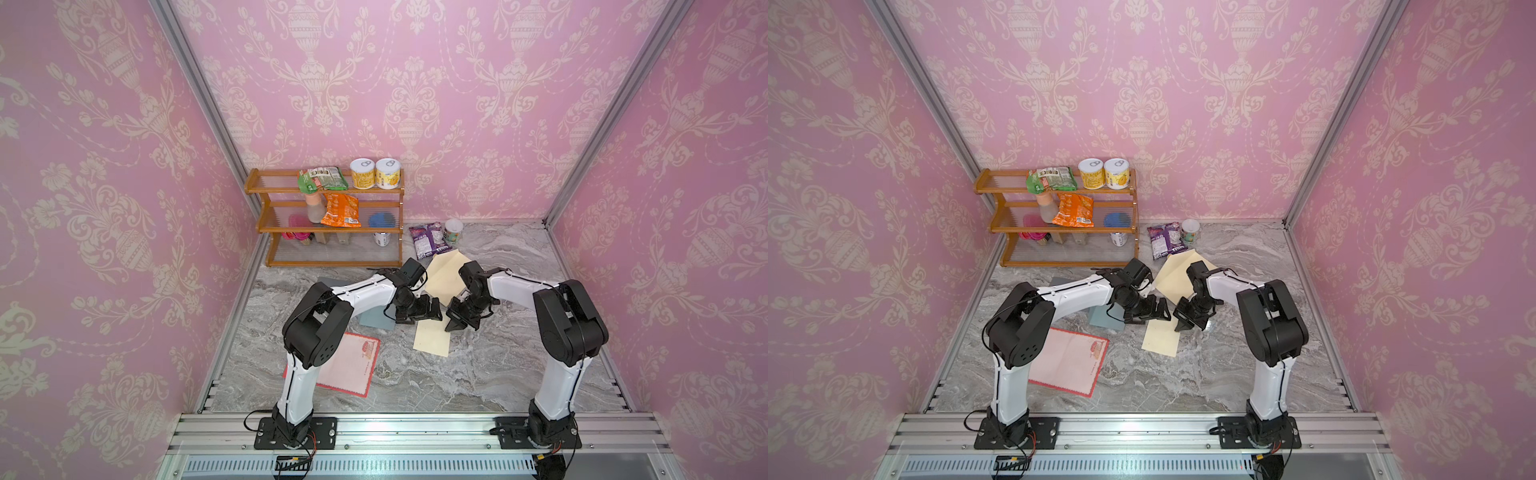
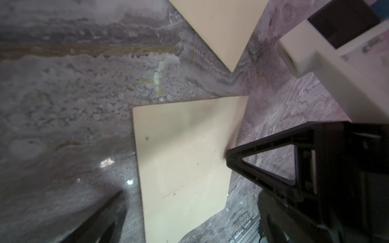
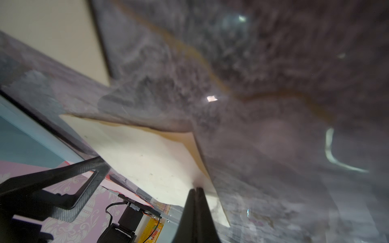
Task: Fold the letter paper in half and place it into the envelope
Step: Fold the letter paper at the center of the board.
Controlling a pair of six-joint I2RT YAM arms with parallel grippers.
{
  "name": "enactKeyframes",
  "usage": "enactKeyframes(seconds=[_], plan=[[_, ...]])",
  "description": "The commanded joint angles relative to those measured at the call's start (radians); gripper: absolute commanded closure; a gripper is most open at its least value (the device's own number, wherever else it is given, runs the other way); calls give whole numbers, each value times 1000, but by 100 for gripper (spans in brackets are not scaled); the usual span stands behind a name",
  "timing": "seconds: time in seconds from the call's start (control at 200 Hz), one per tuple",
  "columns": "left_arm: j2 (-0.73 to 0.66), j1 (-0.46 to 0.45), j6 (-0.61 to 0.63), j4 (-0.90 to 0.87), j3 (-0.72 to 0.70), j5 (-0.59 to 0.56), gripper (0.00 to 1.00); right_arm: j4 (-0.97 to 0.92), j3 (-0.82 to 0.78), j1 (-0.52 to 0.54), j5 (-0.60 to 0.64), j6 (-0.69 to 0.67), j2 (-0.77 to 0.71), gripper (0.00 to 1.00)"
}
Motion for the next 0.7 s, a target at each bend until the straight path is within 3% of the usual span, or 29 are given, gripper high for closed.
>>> enactKeyframes(seconds=[0.0,0.415,0.545,0.695], plan=[[56,-11,1,-35,-2,16,1,77,-57,5,76,36,74,100],[50,-10,-4,55,-1,110,6,109,-67,-2,54,44,101,100],[36,-12,-13,67,-4,104,17,111,-66,-12,46,43,105,100],[37,-11,-16,62,-1,85,40,114,-69,-27,42,35,73,100]])
